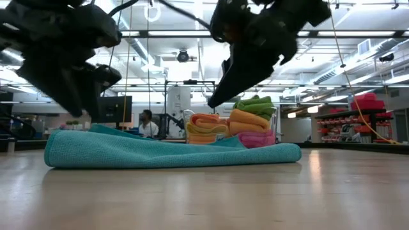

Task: Fold microfiber towels
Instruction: Fold the blue microfiber cloth

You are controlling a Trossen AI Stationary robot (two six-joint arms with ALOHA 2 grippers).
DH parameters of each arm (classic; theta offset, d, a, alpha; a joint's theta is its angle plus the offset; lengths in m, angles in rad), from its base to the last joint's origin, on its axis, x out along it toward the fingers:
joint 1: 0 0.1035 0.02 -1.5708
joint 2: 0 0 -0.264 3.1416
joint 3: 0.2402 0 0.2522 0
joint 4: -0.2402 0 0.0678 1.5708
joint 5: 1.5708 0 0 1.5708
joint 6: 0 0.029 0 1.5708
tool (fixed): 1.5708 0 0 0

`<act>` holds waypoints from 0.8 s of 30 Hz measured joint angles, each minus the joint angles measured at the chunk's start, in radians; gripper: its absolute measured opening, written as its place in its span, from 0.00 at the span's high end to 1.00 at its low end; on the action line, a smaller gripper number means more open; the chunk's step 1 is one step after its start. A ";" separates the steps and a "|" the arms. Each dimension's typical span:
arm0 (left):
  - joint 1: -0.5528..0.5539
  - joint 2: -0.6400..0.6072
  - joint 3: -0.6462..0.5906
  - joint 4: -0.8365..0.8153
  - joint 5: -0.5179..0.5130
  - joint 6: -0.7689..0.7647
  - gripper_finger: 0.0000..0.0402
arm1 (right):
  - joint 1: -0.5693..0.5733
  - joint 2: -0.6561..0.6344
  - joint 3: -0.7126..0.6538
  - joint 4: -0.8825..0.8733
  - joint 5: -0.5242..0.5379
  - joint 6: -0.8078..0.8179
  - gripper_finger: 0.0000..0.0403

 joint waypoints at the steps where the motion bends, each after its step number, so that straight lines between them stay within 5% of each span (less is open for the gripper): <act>1: -0.009 0.011 0.000 0.002 0.000 -0.001 0.62 | 0.010 0.000 -0.020 0.042 -0.008 0.008 0.59; 13: -0.046 0.038 -0.001 0.019 0.000 -0.001 0.68 | 0.067 0.000 -0.211 0.117 0.015 0.179 0.59; 24: -0.045 0.037 0.036 0.018 0.000 0.046 0.69 | 0.086 -0.009 -0.160 -0.332 -0.018 0.226 0.59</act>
